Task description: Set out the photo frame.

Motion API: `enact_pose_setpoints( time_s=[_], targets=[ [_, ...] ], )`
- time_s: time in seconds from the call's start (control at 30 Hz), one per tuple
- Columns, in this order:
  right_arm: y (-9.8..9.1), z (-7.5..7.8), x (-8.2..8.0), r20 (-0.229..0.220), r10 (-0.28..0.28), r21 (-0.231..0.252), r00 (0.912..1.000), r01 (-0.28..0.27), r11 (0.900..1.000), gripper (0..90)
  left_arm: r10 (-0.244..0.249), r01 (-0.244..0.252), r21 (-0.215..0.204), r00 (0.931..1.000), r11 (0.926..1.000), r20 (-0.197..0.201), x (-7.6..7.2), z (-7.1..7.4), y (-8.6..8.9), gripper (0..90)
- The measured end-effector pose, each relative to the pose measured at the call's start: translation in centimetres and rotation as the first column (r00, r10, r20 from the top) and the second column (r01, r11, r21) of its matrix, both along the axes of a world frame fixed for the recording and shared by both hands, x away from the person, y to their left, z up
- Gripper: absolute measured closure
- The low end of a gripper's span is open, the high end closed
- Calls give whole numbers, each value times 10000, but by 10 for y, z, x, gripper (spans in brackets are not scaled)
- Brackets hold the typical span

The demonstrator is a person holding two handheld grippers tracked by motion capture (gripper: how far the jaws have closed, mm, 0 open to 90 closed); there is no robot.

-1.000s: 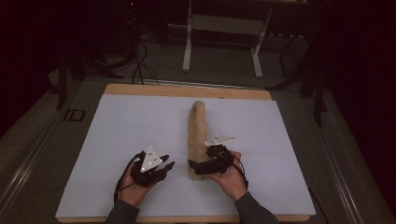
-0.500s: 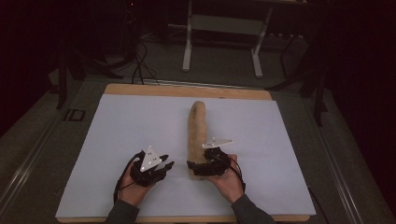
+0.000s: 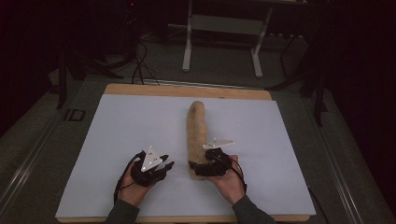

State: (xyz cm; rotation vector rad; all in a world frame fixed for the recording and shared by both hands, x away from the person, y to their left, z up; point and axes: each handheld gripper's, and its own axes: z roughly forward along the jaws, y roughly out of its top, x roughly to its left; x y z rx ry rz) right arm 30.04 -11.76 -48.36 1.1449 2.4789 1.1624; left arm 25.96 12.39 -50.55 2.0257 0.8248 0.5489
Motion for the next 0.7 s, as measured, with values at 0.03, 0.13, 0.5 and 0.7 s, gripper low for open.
enact_pose_setpoints(
  time_s=[0.03,0.13,0.5,0.7],
  targets=[
    [0,0,0,-4,-15,2,10000,15,10000,365,-2,2,-2,10000,10000,-3,0,0,0,656],
    [-1,0,-1,20,-16,-43,10000,17,10000,373,0,0,-8,10000,10000,-13,0,0,0,656],
    [-4,2,-3,237,-3,-282,9997,9,9996,427,41,-41,-9,10000,10000,-22,1,0,1,655],
    [-8,3,-5,374,25,-380,9993,-11,9993,459,84,-84,-16,10000,10000,4,1,0,2,655]
  ],
)
